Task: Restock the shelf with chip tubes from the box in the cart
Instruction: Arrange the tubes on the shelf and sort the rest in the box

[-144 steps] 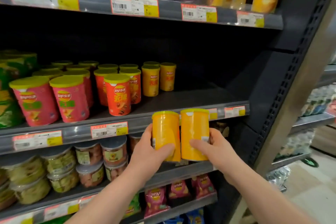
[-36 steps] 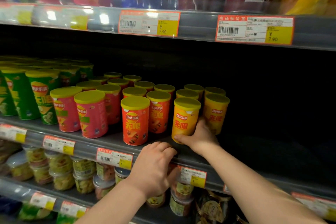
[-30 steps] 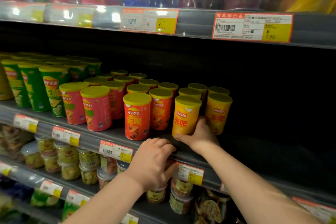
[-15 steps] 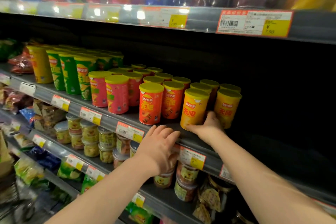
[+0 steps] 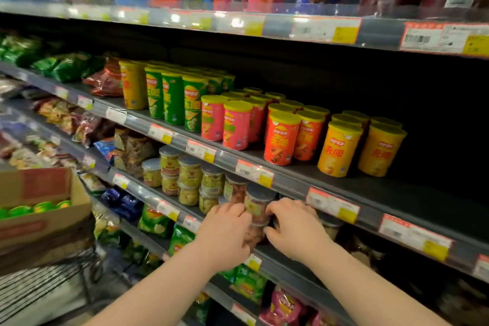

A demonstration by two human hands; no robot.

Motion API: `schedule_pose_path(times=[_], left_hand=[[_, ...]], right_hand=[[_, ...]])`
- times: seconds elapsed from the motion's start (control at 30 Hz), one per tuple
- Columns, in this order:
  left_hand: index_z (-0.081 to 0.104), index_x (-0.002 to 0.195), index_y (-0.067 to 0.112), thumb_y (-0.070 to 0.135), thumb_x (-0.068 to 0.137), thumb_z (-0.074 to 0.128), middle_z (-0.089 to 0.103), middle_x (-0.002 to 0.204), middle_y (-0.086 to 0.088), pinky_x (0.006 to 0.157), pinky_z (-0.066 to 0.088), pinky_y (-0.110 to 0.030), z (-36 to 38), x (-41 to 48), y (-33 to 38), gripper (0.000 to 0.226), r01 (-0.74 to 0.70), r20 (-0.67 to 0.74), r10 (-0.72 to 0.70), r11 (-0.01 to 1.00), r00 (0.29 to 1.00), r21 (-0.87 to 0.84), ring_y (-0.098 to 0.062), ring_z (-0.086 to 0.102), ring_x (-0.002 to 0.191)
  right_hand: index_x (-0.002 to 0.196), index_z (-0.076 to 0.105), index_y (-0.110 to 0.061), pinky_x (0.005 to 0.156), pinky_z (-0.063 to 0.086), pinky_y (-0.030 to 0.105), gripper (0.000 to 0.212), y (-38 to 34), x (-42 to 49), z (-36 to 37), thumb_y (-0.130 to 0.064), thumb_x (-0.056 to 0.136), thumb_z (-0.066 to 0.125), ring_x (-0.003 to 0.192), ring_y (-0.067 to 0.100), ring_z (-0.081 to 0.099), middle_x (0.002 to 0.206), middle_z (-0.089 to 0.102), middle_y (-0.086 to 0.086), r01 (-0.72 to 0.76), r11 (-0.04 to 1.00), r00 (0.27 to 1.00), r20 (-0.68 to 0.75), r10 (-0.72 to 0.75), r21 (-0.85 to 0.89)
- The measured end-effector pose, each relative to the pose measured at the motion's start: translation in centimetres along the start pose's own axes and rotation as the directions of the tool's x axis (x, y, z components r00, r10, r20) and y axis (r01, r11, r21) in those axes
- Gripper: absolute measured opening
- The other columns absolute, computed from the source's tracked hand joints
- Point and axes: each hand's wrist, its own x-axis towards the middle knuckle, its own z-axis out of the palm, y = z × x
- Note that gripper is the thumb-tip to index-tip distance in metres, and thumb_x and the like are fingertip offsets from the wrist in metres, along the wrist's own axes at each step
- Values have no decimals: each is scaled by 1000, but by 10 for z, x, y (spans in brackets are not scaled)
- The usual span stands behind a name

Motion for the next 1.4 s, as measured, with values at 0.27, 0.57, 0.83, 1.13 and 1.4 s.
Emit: schedule_pose_path(times=[0.27,0.57,0.83,1.13,1.4], left_hand=[[46,128,21,49,87,47,47,126,1,101,36,-38,26,-112,-77,49,203,114,-201,979,973,-7,-23,44,121],[45,124,23,49,85,45,47,124,0,96,35,-37,44,-246,-151,46,442,208,-436,897,876,18,-24,45,118],[37,138,24,53,87,45,42,136,1,104,33,-36,64,-327,-184,59,623,258,-605,782,753,17,-23,39,129],[40,135,23,51,87,45,44,134,0,104,34,-36,84,-365,-218,56,761,331,-721,649,609,11,-23,41,126],[41,135,26,51,87,47,45,132,3,102,33,-34,90,-351,-289,55,850,367,-801,524,473,50,-20,42,126]], right_hand=[[124,51,-23,94,39,37,40,-117,-11,58,-42,88,50,117,28,48,124,52,2,180,983,962,216,-168,-35],[127,50,-22,99,39,41,43,-248,-23,106,-41,89,50,122,28,46,130,52,4,361,933,868,369,-332,-9],[125,49,-21,96,37,38,41,-326,-36,134,-40,88,50,119,29,47,127,51,7,505,862,755,467,-461,36],[135,45,-23,102,38,42,52,-380,-6,174,-43,88,51,125,29,44,136,48,6,625,778,622,567,-541,56],[135,44,-23,105,34,43,50,-429,71,203,-43,89,51,126,29,43,138,47,5,708,697,523,580,-625,113]])
